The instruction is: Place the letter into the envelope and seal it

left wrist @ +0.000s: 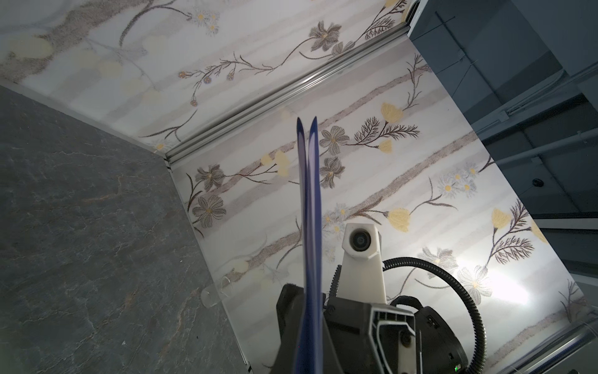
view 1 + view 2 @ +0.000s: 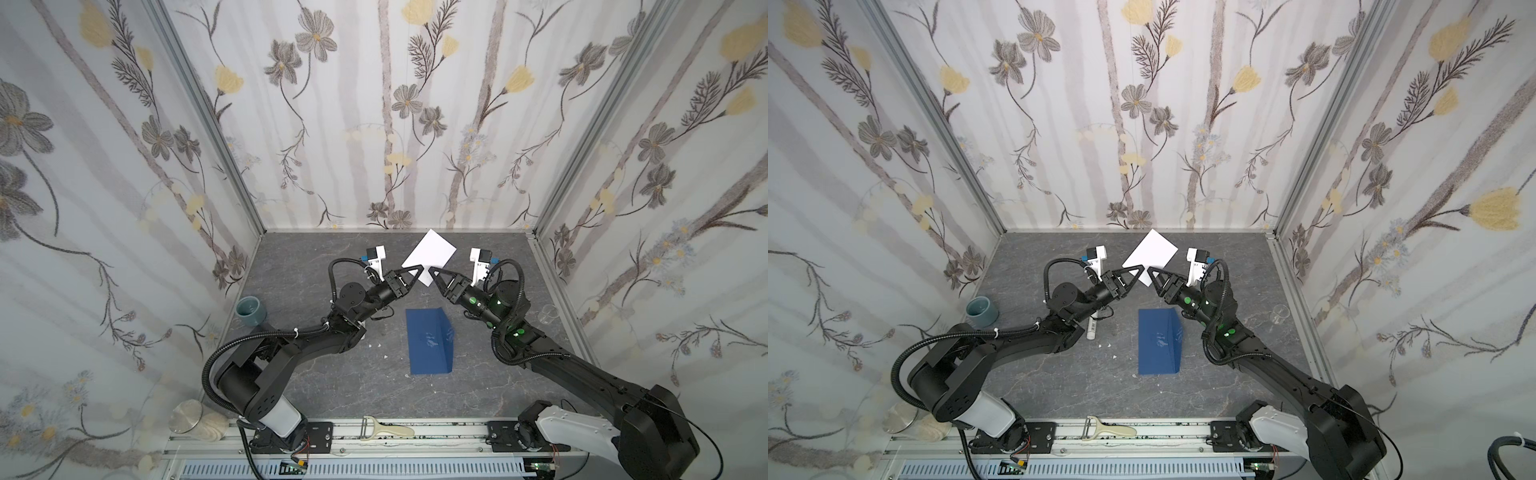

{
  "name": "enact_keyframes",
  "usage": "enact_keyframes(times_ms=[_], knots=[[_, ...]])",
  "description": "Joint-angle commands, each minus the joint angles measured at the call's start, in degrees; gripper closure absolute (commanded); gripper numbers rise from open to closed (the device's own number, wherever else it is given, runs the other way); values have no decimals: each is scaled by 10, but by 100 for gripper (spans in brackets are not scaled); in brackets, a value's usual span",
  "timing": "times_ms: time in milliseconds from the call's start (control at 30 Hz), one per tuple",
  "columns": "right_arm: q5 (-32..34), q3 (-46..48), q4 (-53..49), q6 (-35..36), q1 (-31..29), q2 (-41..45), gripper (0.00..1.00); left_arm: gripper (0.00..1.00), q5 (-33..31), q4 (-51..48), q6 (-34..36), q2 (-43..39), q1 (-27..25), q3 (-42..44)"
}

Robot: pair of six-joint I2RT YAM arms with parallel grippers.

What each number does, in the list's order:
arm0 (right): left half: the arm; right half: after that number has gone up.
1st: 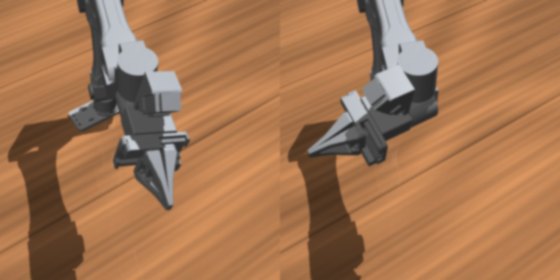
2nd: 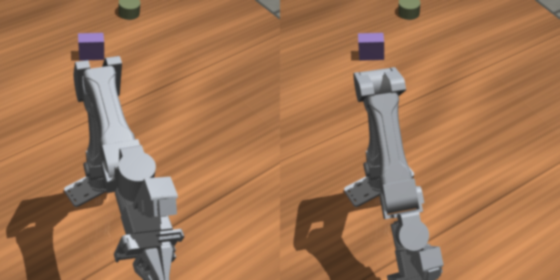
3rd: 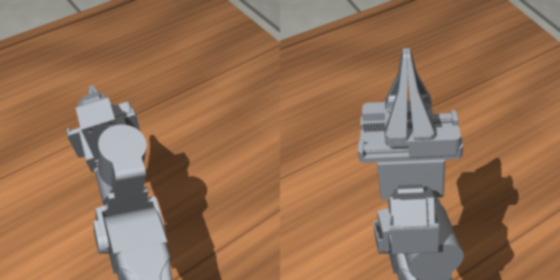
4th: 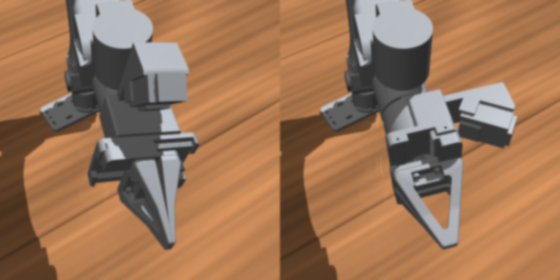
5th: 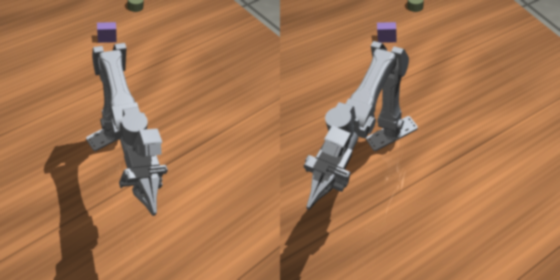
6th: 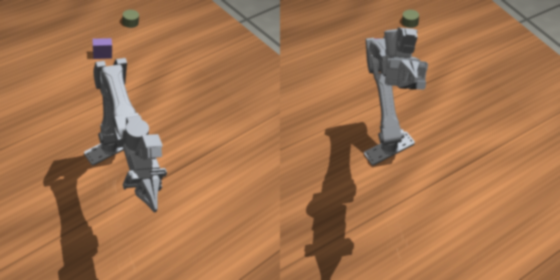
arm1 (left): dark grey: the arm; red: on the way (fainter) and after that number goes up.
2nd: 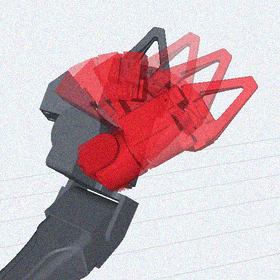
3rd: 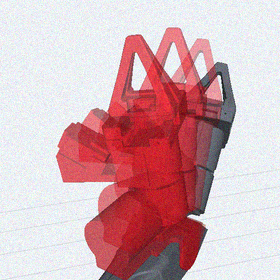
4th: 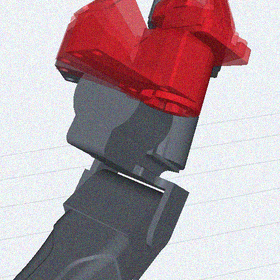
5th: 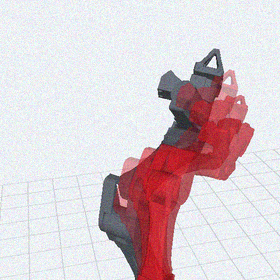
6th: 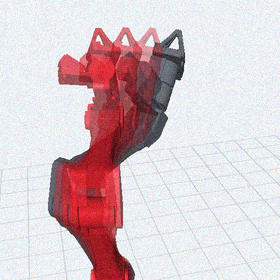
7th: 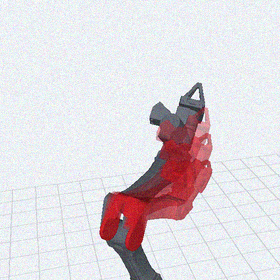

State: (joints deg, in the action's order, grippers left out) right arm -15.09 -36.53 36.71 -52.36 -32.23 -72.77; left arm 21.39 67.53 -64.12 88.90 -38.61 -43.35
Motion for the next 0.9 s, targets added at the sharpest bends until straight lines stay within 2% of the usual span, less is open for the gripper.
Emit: enact_keyframes(times_ms=[0,67,233,333,467,533,867], knots=[[-16,17,-19,29,28,31,47,100,37,-121,63,-21,10,-28],[-44,26,-34,45,60,53,44,100,74,-167,76,-25,20,-47],[-191,19,-67,87,153,82,40,100,180,-268,111,-38,51,-82],[-280,-6,-95,121,186,71,38,100,225,-392,189,-55,59,-120],[-370,-46,-138,160,195,32,35,100,251,-569,298,-74,60,-175],[-410,-62,-146,173,196,13,35,100,279,-584,306,-89,67,-172],[-464,-90,-136,174,195,-14,33,100,386,-603,299,-110,83,-158]])
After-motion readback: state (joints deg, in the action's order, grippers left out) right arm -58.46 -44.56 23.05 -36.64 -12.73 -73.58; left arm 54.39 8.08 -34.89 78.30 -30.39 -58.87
